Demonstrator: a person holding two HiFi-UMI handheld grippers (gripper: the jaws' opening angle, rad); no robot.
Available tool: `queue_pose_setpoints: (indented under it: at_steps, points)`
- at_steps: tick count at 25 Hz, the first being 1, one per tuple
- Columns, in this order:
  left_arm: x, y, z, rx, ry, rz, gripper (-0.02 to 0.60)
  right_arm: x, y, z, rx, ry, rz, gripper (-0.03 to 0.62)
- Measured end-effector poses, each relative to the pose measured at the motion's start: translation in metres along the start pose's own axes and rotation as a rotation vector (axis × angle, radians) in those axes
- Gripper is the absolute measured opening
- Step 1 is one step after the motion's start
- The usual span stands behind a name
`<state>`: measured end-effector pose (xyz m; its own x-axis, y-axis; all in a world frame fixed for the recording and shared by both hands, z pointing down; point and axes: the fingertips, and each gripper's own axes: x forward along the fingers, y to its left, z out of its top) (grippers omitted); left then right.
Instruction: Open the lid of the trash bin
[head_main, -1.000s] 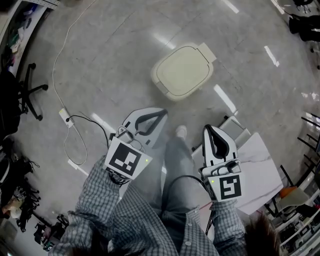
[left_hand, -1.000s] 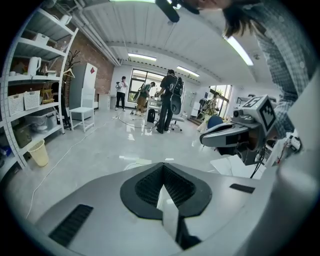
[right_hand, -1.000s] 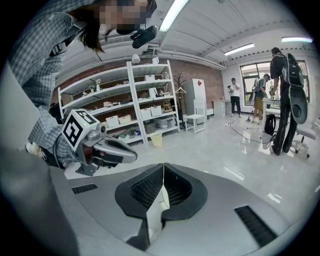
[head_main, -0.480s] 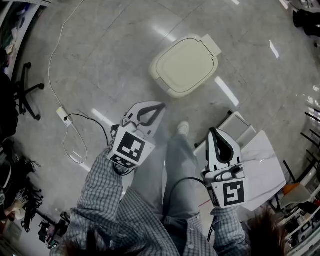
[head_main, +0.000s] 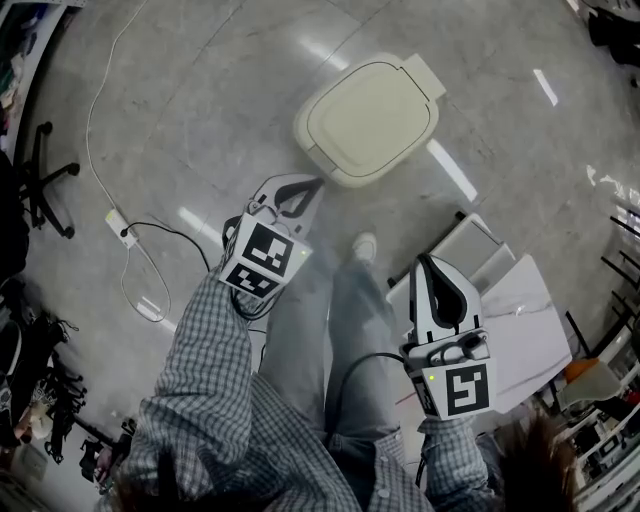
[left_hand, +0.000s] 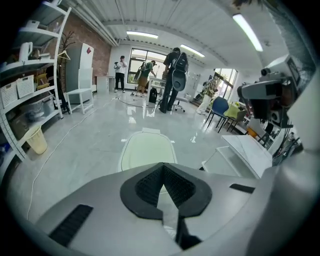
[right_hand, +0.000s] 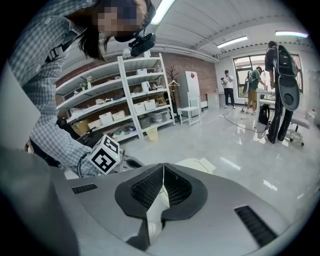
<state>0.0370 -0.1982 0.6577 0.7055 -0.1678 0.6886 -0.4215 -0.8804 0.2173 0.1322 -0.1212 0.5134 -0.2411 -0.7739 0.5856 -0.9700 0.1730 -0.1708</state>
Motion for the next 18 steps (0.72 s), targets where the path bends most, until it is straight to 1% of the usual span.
queue_pose_setpoints:
  at_steps: [2,6,9,12,18]
  points:
    - [0.009,0.006,-0.005,-0.012,0.006,0.003,0.005,0.001,-0.001,-0.004,0.015,0.014,-0.007,0.021]
    - [0.025,0.015,-0.016,-0.006,0.035,0.001,0.005,0.006,0.0,0.002,0.015,-0.005,-0.011,0.021]
    - [0.037,0.021,-0.026,-0.009,0.059,0.003,0.005,0.007,-0.002,0.002,0.02,0.0,-0.018,0.021]
    - [0.048,0.029,-0.036,-0.013,0.089,0.02,0.005,0.01,-0.004,0.001,0.033,0.003,-0.027,0.021]
    - [0.065,0.046,-0.058,-0.093,0.143,0.051,0.005,0.017,-0.005,0.003,0.058,0.009,-0.029,0.02]
